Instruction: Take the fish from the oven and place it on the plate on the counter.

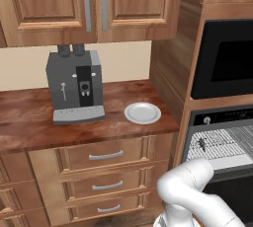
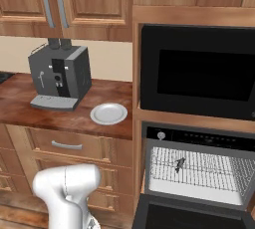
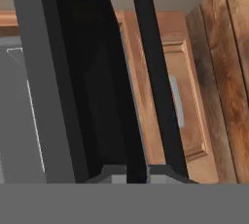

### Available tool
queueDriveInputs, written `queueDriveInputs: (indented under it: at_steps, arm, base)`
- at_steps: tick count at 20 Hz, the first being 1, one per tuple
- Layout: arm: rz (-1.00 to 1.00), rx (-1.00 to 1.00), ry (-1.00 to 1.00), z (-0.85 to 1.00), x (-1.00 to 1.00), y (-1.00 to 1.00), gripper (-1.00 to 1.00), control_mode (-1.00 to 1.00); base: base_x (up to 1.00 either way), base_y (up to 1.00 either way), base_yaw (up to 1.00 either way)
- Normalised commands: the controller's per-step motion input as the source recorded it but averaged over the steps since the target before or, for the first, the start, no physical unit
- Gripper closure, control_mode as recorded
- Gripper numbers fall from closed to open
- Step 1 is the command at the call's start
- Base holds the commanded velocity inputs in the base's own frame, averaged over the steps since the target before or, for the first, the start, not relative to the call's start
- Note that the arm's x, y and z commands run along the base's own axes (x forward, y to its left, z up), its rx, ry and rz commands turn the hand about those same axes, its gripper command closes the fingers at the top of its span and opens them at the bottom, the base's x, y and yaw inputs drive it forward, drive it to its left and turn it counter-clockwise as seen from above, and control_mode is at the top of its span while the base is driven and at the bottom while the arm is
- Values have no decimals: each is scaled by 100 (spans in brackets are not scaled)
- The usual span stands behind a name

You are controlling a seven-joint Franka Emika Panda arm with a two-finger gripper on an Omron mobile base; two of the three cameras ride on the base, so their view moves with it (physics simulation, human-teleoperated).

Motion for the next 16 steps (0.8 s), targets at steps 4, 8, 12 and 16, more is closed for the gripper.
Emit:
queueDriveInputs:
  at_steps: [4, 8, 12, 16]
  arm:
    - [0, 0, -1, 73, -24, 0, 100, -100]
    - [0, 0, 0, 90, -27, 0, 100, -100]
    - [0, 0, 0, 99, -33, 0, 100, -100]
    - [0, 0, 0, 100, -33, 0, 100, -100]
  base:
    - [0, 0, 0]
    - [0, 0, 0]
    - [0, 0, 0]
    - [0, 0, 0]
